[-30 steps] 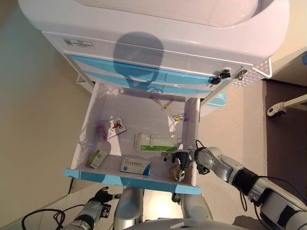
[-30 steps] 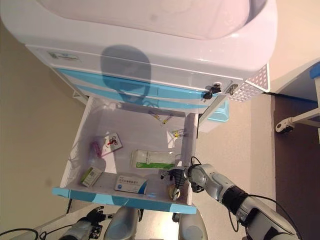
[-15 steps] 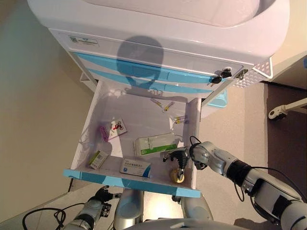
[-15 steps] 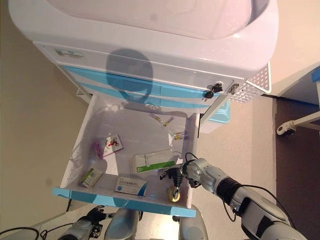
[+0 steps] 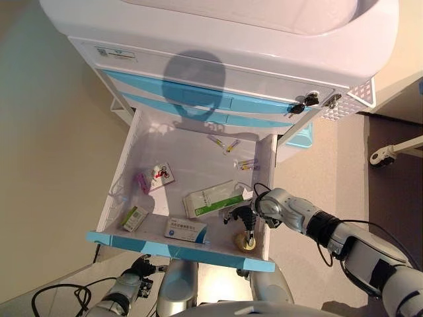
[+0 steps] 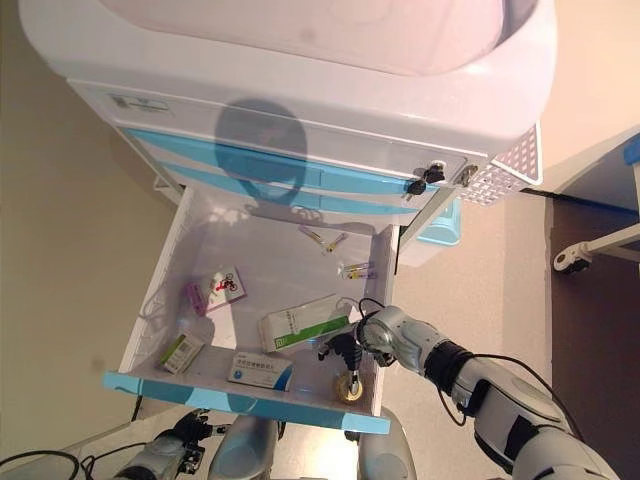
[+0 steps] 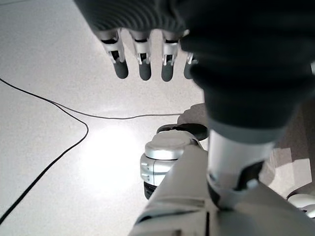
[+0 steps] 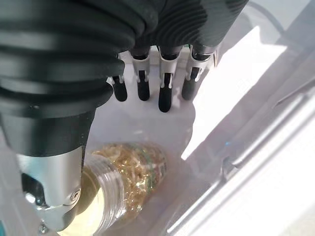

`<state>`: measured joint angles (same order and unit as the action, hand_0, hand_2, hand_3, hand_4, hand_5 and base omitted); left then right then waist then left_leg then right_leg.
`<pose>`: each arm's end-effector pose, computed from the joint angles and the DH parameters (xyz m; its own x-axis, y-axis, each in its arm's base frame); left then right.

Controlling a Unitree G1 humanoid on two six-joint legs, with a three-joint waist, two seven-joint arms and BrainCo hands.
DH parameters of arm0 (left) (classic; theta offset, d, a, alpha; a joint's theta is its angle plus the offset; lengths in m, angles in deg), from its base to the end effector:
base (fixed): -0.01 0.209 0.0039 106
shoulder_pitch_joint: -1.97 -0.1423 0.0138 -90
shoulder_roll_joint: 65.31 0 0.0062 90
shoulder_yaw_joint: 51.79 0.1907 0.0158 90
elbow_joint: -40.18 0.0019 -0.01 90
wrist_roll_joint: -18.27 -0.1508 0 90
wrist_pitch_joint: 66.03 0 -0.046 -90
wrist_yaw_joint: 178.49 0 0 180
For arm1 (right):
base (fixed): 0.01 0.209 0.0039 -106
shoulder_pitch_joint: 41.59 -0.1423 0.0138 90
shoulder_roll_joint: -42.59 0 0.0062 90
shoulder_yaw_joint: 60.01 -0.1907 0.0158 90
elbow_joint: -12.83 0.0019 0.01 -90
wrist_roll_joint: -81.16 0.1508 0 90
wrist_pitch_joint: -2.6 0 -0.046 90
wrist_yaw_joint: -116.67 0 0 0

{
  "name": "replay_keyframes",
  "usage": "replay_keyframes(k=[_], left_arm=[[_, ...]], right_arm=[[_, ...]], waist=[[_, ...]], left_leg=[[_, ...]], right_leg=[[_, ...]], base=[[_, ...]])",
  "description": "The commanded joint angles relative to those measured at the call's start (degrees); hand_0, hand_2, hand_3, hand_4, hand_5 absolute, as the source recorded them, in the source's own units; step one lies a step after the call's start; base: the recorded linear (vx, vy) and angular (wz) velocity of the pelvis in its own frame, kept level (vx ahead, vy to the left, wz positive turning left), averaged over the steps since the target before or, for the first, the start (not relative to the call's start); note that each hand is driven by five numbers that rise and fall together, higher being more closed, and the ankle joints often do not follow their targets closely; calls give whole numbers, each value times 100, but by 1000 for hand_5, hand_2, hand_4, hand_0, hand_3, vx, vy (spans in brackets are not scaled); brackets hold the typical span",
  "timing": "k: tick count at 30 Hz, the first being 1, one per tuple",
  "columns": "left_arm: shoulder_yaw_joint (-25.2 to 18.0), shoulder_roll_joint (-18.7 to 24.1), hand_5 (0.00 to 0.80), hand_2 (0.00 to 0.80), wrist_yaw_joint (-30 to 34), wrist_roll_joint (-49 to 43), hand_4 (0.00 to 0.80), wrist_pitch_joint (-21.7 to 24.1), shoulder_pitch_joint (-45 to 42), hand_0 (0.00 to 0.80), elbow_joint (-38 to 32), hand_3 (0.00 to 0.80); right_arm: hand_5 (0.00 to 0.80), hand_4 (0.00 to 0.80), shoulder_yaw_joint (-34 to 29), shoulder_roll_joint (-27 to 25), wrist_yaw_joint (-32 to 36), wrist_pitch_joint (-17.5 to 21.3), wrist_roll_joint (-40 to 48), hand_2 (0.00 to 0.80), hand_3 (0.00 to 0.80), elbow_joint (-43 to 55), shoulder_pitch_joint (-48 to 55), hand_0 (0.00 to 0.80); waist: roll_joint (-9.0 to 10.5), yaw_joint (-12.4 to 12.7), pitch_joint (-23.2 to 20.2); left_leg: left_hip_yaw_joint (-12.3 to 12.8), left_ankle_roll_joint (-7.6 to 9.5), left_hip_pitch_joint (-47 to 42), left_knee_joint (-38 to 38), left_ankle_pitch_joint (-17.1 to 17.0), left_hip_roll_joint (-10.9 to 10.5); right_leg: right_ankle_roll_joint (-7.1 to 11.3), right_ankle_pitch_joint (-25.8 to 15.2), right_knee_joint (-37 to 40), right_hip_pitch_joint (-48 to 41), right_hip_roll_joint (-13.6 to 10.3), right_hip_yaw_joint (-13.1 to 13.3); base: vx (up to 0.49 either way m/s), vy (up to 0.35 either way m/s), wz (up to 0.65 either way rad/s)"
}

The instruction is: Open the drawer and pick up the medicine

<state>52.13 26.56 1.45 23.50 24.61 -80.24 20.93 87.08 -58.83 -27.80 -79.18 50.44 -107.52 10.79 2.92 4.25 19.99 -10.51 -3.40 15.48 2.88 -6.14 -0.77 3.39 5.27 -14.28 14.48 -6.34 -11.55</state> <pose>0.1267 0.2447 -0.1165 0.4553 0.1978 -0.8681 0.1540 0.9428 0.2956 0.2838 -0.1087 0.0298 0.3268 0.4649 -0.8229 -0.7110 -0.4527 -0.5381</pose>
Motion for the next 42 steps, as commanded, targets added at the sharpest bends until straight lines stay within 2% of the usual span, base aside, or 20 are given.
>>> replay_keyframes(k=[1,2,3,4,5,6,8,10,13,14,16,18,24,32,34,38,39,40,41,42], left_arm=[[55,-85,0,0,144,-145,0,48,28,0,52,0],[55,-85,0,0,144,-145,0,48,28,0,52,0],[-35,-104,0,0,89,-78,0,66,2,0,-1,0],[-67,-91,0,0,120,-61,0,67,52,0,-37,0],[-69,-96,0,0,123,-61,0,67,50,0,-40,0],[-120,-35,0,0,160,-83,0,94,87,0,-108,0],[-185,-5,0,0,195,-75,0,144,79,0,-171,0],[-201,2,0,0,201,-79,0,171,60,0,-196,0],[-171,31,0,0,134,-62,0,245,85,0,-214,0],[-178,32,0,0,133,-61,0,246,88,0,-213,0],[-137,32,0,0,54,-66,0,274,117,0,-197,0],[-91,21,0,0,20,-84,0,272,136,0,-171,0],[0,-43,0,0,-57,-128,0,268,205,0,13,0],[125,-95,0,0,-8,-226,0,229,192,0,193,0],[170,-89,0,0,38,-216,0,200,196,0,182,0],[260,-19,0,0,181,-277,0,154,235,0,192,0],[283,-430,0,0,144,-88,0,177,-52,0,29,0],[113,-304,0,0,116,-53,0,139,-70,0,-5,0],[37,-341,0,0,206,6,0,128,17,0,40,0],[5,-339,0,0,211,27,0,71,18,0,4,0]], right_arm=[[0,0,657,172,769,-329,117,0,0,-102,462,0],[0,0,657,172,769,-329,117,0,0,-102,462,0],[56,56,488,187,935,-453,674,56,56,396,593,56],[424,424,555,137,1162,-360,859,424,424,990,766,424],[794,794,547,97,1203,-383,883,794,794,1050,765,794],[800,800,707,-57,1820,-479,1525,800,800,1697,861,800],[800,800,715,-307,2052,-908,2244,800,800,2105,970,800],[800,800,797,-380,2079,-1075,2528,800,800,2214,906,800],[800,800,1007,-358,2025,-1730,3599,800,800,2369,477,800],[800,800,1016,-361,2016,-1749,3621,800,800,2382,461,800],[800,800,1063,-267,1822,-2065,4267,800,800,2201,167,800],[800,800,1052,-221,1639,-2153,4540,800,800,2016,-30,800],[800,800,936,-319,1289,-1975,4762,800,800,1323,-534,800],[800,800,515,-1070,1019,-1633,4534,800,800,558,-1288,800],[800,800,510,-1403,837,-1382,4105,800,800,162,-1624,800],[800,800,527,-1624,855,-1327,2978,800,800,-1228,-1941,800],[527,527,580,-756,924,-751,1567,527,527,244,217,527],[107,107,286,-1090,1199,-1024,2250,107,107,707,-204,107],[0,0,287,-1223,931,-881,1967,0,0,579,206,0],[0,0,-70,-461,1062,-1109,2184,0,0,642,328,0]], waist=[[168,159,4],[168,159,4],[166,132,22],[165,105,33],[161,105,31],[178,93,31],[181,81,33],[171,96,28],[143,149,25],[145,147,31],[140,177,23],[143,193,-3],[171,199,-92],[204,213,-264],[225,199,-297],[270,204,-329],[252,169,-197],[249,116,-192],[220,59,-154],[164,47,-154]], left_leg=[[149,311,108,120,204,-341],[149,311,108,120,204,-341],[173,311,85,119,216,-334],[192,313,90,124,216,-332],[195,313,92,126,218,-332],[200,309,88,133,227,-327],[208,311,86,140,237,-325],[214,315,82,141,247,-324],[225,317,69,167,263,-321],[229,317,68,168,264,-320],[245,317,68,185,264,-316],[254,318,70,189,259,-309],[254,318,70,192,258,-294],[238,305,30,175,283,-291],[232,296,25,176,284,-293],[224,282,61,214,279,-312],[264,302,6,258,379,-301],[302,298,41,240,351,-306],[314,294,68,243,313,-309],[308,309,35,268,370,-304]], right_leg=[[232,-905,713,279,-53,365],[232,-905,713,279,-53,365],[235,-894,708,275,-42,384],[237,-903,698,290,-33,394],[237,-902,696,292,-33,397],[238,-890,688,293,-27,400],[235,-877,674,295,-28,401],[234,-873,663,301,-27,407],[228,-864,629,316,-28,423],[228,-864,628,317,-26,426],[219,-861,616,312,-30,426],[216,-862,615,308,-35,416],[210,-858,611,316,-43,412],[224,-811,632,248,-47,382],[226,-810,634,244,-42,392],[231,-839,649,259,-35,409],[229,-767,591,206,-22,439],[238,-815,611,250,-16,457],[237,-841,611,271,-23,461],[231,-804,602,237,-19,460]], base=[[0,0,0],[0,0,0],[0,0,0],[2,21,-4],[9,13,-4],[11,0,-10],[8,-2,-11],[4,1,-2],[0,0,0],[0,0,0],[0,0,0],[0,0,0],[0,0,0],[0,0,0],[0,0,0],[0,0,0],[-51,16,3],[-61,22,0],[-52,35,-2],[0,0,0]])
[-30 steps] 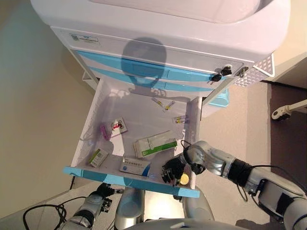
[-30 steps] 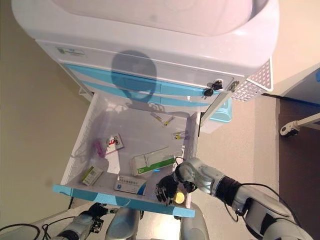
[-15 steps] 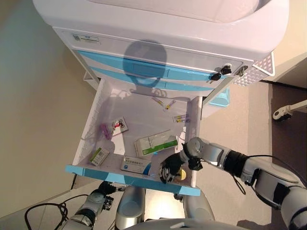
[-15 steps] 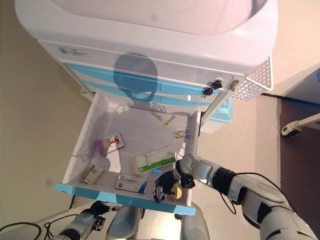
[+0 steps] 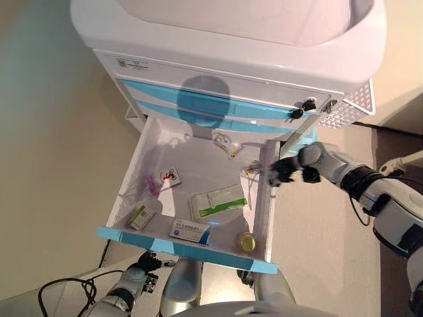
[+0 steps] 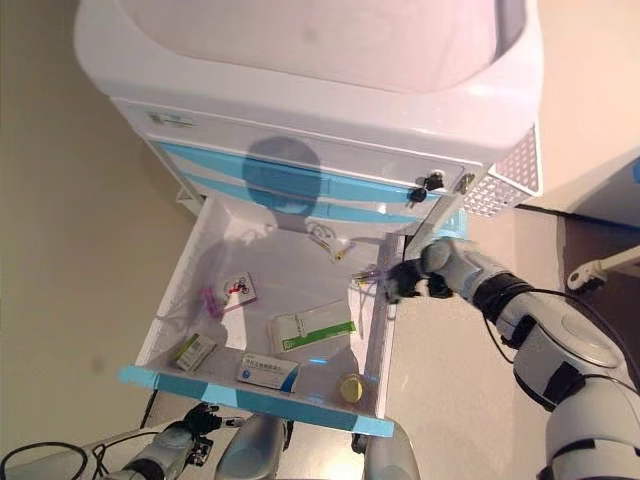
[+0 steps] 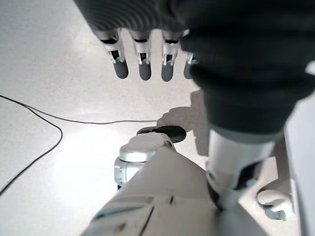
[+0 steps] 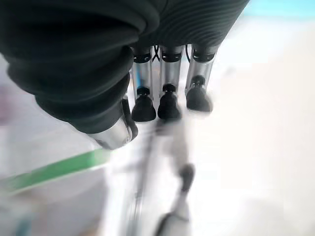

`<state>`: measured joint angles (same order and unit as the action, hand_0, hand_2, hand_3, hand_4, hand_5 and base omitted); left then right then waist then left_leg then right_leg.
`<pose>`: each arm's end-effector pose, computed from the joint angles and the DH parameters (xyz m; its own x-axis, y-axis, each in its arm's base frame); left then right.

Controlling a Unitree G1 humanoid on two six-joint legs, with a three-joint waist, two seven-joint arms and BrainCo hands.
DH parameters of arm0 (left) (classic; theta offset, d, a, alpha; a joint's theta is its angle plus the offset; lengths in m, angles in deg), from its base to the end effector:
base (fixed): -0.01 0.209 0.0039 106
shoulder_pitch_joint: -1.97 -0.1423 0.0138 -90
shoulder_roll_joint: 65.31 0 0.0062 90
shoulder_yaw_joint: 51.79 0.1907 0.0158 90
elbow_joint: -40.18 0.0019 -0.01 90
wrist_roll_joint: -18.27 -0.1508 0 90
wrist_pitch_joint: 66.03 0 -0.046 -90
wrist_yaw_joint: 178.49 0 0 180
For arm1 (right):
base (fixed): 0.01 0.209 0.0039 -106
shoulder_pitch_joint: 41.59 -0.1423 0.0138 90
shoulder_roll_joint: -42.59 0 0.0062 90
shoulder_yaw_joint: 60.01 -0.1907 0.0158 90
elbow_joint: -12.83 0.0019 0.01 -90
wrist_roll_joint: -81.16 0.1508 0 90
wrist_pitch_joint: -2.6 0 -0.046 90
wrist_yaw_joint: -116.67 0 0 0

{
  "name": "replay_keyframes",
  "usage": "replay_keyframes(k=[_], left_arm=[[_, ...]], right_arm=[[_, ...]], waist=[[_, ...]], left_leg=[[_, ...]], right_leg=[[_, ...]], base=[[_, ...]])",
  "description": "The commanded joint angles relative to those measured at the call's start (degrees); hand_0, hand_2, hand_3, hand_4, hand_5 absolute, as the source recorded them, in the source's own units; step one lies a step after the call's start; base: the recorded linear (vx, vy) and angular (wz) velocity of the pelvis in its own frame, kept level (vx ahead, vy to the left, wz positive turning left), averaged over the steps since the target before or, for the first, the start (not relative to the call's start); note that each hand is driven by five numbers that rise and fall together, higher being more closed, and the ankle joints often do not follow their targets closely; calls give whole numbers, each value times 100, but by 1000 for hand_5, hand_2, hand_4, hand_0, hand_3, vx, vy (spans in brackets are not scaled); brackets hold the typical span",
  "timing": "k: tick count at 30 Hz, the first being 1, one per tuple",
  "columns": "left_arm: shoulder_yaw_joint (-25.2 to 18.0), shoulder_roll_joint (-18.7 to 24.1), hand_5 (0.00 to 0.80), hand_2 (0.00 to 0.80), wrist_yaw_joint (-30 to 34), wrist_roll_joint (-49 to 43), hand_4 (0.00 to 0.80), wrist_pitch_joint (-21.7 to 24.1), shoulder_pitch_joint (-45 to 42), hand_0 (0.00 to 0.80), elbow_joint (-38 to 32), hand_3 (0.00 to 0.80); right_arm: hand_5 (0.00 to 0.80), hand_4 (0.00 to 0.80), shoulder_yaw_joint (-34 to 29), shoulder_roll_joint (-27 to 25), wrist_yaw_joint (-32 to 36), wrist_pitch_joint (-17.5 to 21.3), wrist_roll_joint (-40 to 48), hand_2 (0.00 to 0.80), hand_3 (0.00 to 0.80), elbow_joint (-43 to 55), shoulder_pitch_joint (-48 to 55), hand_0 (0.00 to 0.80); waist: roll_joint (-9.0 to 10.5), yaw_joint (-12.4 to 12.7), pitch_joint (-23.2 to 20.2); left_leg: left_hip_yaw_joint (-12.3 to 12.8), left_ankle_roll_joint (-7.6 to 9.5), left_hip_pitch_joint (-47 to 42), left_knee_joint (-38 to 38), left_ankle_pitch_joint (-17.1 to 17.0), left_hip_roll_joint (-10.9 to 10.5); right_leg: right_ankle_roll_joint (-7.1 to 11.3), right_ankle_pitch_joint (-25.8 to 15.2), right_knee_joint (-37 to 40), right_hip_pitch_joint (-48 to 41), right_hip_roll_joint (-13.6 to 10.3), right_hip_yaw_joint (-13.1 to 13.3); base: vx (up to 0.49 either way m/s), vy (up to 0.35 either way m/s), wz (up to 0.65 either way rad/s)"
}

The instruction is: Open the drawer and pick up the medicine

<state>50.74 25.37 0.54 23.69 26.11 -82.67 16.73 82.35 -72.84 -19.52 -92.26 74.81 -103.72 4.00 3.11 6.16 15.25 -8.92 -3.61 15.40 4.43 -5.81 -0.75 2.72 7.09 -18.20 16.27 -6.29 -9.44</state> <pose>0.1247 0.2353 -0.1176 0.5070 0.1766 -0.8437 0.1248 0.9534 0.2746 0.3216 -0.1800 0.0944 0.4126 0.3892 -0.8236 -0.8817 -0.0563 -0.4684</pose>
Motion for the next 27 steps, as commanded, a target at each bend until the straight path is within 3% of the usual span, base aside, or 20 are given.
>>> replay_keyframes(k=[1,8,11,12,15,27], left_arm=[[101,-167,0,0,229,54,0,-90,309,0,364,0],[128,10,0,0,312,120,0,-43,315,0,268,0],[97,-25,0,0,227,199,0,-41,269,0,285,0],[103,-22,0,0,227,200,0,-41,269,0,285,0],[61,-171,0,0,-46,186,0,-84,310,0,331,0],[-190,-151,0,0,-314,-31,0,-67,123,0,437,0]], right_arm=[[0,0,281,990,90,200,-155,0,0,399,1095,0],[0,0,137,799,-305,-117,994,0,0,987,695,0],[0,0,-403,850,-1240,39,1438,0,0,1113,617,0],[0,0,-408,849,-1244,37,1439,0,0,1119,624,0],[0,0,-1641,1156,-2711,688,1582,0,0,1446,1306,0],[0,0,-2537,1030,-3416,1147,1964,0,0,2503,2066,0]], waist=[[144,-174,278],[190,-221,233],[228,-273,212],[230,-264,212],[226,-366,125],[258,-451,-114]], left_leg=[[155,338,61,122,308,-319],[182,325,10,125,322,-322],[227,324,-4,146,322,-310],[230,324,-6,147,324,-309],[290,343,21,148,329,-281],[404,355,-95,114,411,-263]], right_leg=[[296,-1019,1004,75,-31,265],[284,-1011,982,49,-23,304],[283,-1044,996,40,-17,333],[283,-1042,995,39,-16,336],[293,-1073,1018,79,-1,394],[321,-1088,1159,-63,40,464]], base=[[0,0,0],[-3,3,-6],[-3,-2,-1],[0,0,0],[6,2,-3],[22,-3,-6]])
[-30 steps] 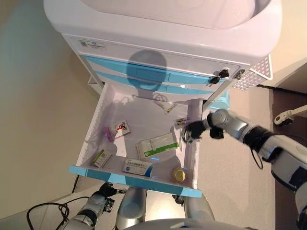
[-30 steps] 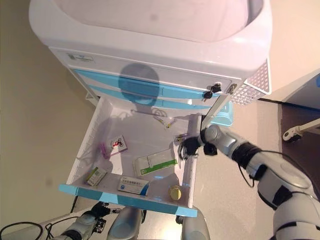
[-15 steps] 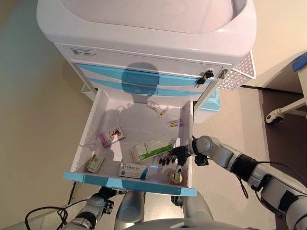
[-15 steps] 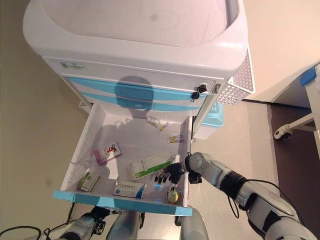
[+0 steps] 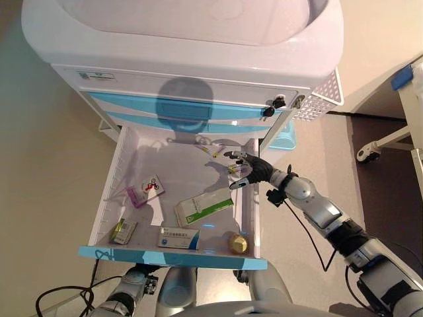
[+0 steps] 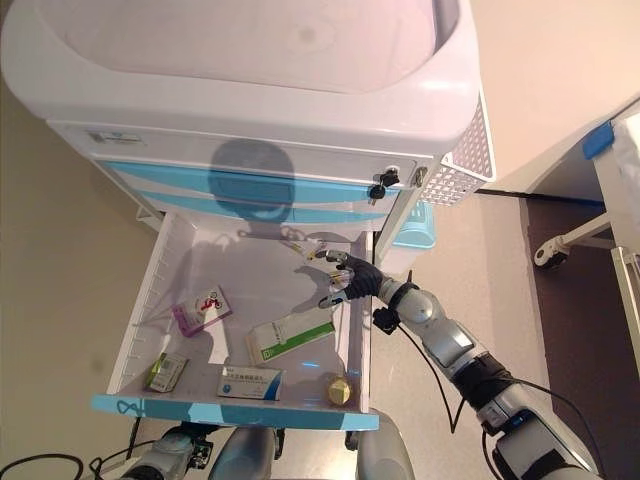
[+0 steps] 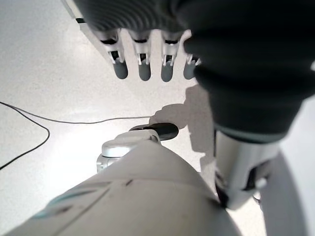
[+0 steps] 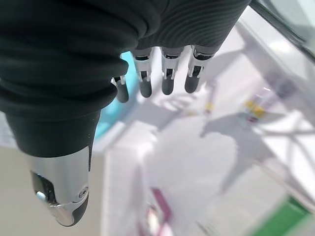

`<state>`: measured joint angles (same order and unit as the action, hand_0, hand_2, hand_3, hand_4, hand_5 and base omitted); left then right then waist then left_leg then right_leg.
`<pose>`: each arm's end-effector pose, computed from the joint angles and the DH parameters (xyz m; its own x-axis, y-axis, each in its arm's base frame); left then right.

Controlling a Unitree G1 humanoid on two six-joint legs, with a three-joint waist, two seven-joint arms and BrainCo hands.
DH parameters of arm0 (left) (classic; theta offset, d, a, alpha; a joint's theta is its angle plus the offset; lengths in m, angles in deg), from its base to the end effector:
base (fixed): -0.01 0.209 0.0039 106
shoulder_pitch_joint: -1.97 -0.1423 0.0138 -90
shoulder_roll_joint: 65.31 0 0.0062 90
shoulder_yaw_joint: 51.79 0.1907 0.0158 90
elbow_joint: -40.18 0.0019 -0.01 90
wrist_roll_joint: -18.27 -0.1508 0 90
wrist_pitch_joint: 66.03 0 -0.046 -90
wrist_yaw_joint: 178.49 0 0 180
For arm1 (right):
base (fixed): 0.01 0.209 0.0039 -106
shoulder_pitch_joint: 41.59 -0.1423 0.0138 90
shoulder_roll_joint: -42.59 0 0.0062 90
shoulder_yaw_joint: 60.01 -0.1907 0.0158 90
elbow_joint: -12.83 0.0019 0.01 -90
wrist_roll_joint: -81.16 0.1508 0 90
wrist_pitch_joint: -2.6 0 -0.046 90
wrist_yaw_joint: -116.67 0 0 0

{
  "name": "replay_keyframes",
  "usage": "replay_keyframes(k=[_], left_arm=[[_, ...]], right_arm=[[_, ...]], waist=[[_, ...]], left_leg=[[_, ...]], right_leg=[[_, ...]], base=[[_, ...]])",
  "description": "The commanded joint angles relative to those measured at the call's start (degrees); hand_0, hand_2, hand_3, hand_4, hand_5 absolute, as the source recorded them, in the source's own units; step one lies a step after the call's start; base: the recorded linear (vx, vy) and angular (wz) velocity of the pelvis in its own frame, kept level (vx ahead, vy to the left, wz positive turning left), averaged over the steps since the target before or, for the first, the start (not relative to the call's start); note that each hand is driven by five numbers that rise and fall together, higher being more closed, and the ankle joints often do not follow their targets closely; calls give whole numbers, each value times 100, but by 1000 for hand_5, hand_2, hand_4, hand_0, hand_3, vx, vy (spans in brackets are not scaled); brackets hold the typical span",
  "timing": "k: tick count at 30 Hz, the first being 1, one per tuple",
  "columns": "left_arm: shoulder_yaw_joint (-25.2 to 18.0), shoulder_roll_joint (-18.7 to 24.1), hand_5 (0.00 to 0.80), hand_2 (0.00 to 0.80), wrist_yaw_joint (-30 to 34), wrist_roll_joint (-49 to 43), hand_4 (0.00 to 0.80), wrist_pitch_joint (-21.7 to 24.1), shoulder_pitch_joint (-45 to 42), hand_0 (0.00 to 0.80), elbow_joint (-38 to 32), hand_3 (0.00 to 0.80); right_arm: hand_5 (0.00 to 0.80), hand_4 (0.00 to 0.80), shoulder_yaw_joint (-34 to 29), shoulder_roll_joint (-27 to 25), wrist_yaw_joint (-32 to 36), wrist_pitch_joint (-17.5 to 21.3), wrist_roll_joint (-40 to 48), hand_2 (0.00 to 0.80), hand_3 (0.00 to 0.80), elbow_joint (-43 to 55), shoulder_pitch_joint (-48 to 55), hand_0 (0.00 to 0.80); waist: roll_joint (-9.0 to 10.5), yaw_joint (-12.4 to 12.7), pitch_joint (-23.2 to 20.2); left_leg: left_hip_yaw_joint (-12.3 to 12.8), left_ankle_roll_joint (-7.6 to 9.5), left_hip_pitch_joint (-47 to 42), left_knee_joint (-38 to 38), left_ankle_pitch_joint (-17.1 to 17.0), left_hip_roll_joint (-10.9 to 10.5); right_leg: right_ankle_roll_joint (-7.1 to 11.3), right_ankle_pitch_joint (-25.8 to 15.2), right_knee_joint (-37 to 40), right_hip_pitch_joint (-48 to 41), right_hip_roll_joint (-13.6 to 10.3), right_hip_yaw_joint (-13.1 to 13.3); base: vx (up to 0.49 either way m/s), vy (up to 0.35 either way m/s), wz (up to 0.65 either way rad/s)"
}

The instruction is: Open the drawer and pick up the medicine

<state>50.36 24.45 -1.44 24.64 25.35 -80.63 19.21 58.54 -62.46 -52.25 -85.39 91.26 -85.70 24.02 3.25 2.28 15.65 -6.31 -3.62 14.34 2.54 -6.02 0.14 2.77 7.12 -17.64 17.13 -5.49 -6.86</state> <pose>0.1303 0.2316 -0.1181 0.4933 0.2107 -0.8439 0.0875 0.9533 0.2891 0.2787 -0.1522 0.0876 0.8030 0.5926 -0.0644 -0.5475 0.6904 -0.4728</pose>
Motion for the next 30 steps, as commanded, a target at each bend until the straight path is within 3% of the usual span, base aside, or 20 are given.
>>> replay_keyframes(k=[1,11,21,30], left_arm=[[-152,-60,0,0,-116,-127,0,9,-81,0,189,0],[-328,-70,0,0,-157,-171,0,53,-218,0,154,0],[-577,-87,0,0,-98,-396,0,134,-457,0,130,0],[-663,-131,0,0,-50,-486,0,151,-629,0,159,0]], right_arm=[[0,0,-156,-8,-143,460,319,0,0,702,64,0],[0,0,-873,-222,-244,644,980,0,0,1454,716,0],[0,0,-1800,-228,-239,848,549,0,0,1995,2082,0],[0,0,-1935,-236,-254,912,141,0,0,2007,2327,0]], waist=[[244,-62,-154],[224,-158,-326],[125,-288,-708],[63,-342,-949]], left_leg=[[142,357,10,302,432,-352],[246,352,-173,279,522,-357],[302,375,-642,110,685,-372],[383,379,-956,-50,757,-336]], right_leg=[[316,-1091,1103,-149,-41,207],[339,-1052,1133,-284,-8,240],[386,-926,1248,-721,31,192],[405,-857,1392,-1013,55,194]], base=[[25,-2,-5],[45,-2,-5],[88,-3,-3],[75,2,-7]])
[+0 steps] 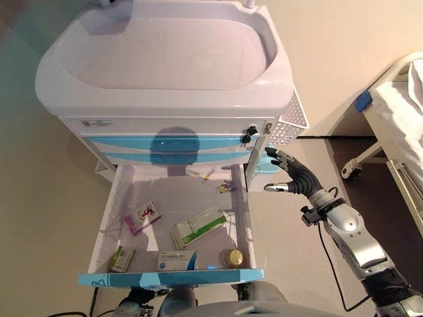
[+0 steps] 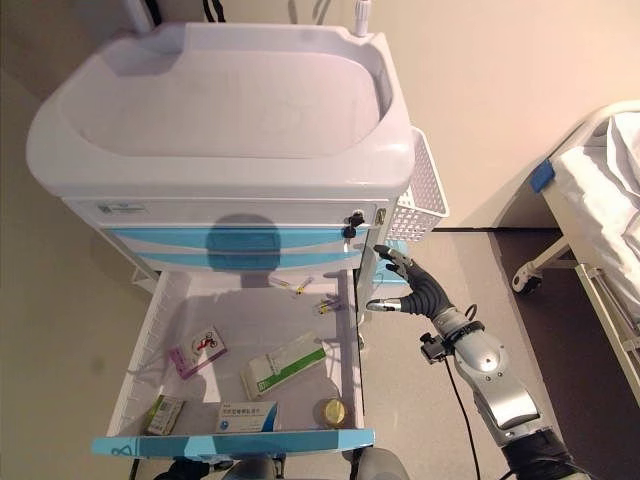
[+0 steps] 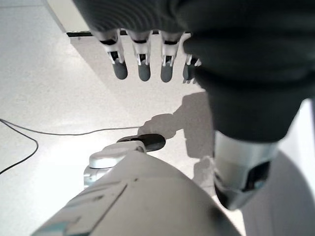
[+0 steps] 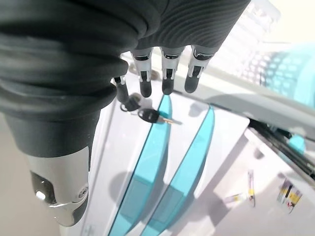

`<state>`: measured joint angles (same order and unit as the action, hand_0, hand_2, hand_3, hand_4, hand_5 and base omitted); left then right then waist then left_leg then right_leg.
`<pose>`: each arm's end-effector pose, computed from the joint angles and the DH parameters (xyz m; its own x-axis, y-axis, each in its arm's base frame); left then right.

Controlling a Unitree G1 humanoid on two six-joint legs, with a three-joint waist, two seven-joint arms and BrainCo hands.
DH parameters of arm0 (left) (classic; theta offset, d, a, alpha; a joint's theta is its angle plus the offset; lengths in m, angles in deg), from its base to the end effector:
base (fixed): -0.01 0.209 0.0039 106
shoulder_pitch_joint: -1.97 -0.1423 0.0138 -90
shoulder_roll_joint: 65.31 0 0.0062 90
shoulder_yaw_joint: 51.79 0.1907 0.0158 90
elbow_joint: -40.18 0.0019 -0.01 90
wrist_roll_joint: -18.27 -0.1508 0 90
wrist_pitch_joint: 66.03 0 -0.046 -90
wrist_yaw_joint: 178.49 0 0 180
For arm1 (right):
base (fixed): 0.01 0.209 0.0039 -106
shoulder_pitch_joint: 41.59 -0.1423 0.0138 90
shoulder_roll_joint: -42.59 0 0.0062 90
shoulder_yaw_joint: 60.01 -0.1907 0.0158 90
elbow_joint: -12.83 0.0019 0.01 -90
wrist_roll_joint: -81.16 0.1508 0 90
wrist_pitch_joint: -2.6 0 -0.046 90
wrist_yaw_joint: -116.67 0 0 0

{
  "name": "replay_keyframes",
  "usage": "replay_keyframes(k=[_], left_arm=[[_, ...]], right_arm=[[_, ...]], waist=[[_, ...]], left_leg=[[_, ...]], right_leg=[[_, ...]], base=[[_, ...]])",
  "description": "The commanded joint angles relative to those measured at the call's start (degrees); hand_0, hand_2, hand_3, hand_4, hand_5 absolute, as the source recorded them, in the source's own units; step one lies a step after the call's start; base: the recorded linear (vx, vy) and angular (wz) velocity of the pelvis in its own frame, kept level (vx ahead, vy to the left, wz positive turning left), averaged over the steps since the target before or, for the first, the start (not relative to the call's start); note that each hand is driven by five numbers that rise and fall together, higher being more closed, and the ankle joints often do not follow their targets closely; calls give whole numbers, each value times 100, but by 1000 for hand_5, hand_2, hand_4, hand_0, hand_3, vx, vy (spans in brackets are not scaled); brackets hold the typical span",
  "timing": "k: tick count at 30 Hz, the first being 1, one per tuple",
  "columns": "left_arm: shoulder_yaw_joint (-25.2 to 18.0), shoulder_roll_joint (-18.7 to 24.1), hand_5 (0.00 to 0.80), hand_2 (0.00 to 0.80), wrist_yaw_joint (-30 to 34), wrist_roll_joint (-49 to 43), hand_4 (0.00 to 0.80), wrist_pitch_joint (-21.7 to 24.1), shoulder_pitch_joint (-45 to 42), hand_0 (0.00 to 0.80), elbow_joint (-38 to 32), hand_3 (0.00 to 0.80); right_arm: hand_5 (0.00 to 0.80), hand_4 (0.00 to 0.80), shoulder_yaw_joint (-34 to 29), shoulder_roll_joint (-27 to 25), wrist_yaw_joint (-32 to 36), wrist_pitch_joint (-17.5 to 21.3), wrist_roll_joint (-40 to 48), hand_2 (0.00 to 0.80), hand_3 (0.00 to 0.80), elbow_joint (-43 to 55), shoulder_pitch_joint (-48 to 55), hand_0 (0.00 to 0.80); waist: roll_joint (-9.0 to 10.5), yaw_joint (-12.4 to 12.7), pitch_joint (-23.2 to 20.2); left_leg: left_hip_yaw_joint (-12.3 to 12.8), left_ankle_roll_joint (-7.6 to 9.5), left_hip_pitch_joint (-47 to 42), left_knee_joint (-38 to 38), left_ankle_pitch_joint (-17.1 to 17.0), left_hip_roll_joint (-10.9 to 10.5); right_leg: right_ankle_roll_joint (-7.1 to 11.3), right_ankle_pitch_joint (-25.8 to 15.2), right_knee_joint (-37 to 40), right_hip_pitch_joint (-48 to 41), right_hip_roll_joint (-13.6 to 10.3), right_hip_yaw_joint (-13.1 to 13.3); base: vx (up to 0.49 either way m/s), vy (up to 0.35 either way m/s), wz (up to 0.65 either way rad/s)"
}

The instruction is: Open the drawer and pick up the medicine

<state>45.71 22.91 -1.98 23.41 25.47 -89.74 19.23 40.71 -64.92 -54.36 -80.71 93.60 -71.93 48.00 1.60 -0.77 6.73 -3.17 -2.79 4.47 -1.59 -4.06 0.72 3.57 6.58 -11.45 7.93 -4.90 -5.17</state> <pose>0.0698 0.2320 -0.1336 0.3533 0.2430 -0.9034 0.0239 0.9630 0.2684 0.2141 -0.2129 0.0717 0.9220 0.3856 0.0341 -0.3486 0.8654 -0.3599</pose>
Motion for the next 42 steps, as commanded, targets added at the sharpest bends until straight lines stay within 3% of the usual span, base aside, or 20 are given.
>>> replay_keyframes(k=[1,8,18,27,34,39,42], left_arm=[[-212,16,0,0,-1,-371,0,139,262,0,153,0],[-230,-34,0,0,-16,-386,0,152,155,0,146,0],[-283,-67,0,0,-10,-404,0,153,84,0,188,0],[-250,-114,0,0,-140,-305,0,34,138,0,329,0],[-203,-75,0,0,-51,-259,0,18,59,0,376,0],[-150,-86,0,0,-15,-249,0,28,36,0,369,0],[-116,-110,0,0,-10,-263,0,20,46,0,357,0]], right_arm=[[0,0,-153,26,-45,455,-112,0,0,646,-68,0],[0,0,-48,76,-122,539,-463,0,0,722,-144,0],[0,0,131,-332,-98,646,-1362,0,0,1216,-533,0],[0,0,1058,-152,32,505,-1478,0,0,1152,-1341,0],[0,0,2001,-5,861,190,-687,0,0,687,-1884,0],[0,0,2529,126,1041,102,-971,0,0,-33,-2019,0],[0,0,2799,288,985,124,-1577,0,0,-620,-2015,0]], waist=[[223,-43,-87],[210,-19,-257],[253,72,-383],[316,187,-442],[351,300,-441],[355,377,-411],[338,405,-376]], left_leg=[[77,299,-14,339,570,-385],[84,298,-242,214,594,-360],[12,271,-361,109,609,-335],[-63,248,-325,74,568,-330],[-157,227,-318,60,545,-331],[-211,206,-273,61,515,-344],[-261,199,-239,71,502,-354]], right_leg=[[326,-795,789,-123,0,28],[325,-731,887,-371,9,-39],[315,-685,998,-533,11,-155],[291,-671,979,-507,24,-256],[279,-665,985,-534,-2,-357],[270,-663,986,-526,-7,-417],[262,-651,955,-502,-18,-458]], base=[[91,-4,-2],[60,-4,0],[31,-5,3],[5,-8,5],[-2,-5,9],[-8,-2,4],[-14,-1,5]])
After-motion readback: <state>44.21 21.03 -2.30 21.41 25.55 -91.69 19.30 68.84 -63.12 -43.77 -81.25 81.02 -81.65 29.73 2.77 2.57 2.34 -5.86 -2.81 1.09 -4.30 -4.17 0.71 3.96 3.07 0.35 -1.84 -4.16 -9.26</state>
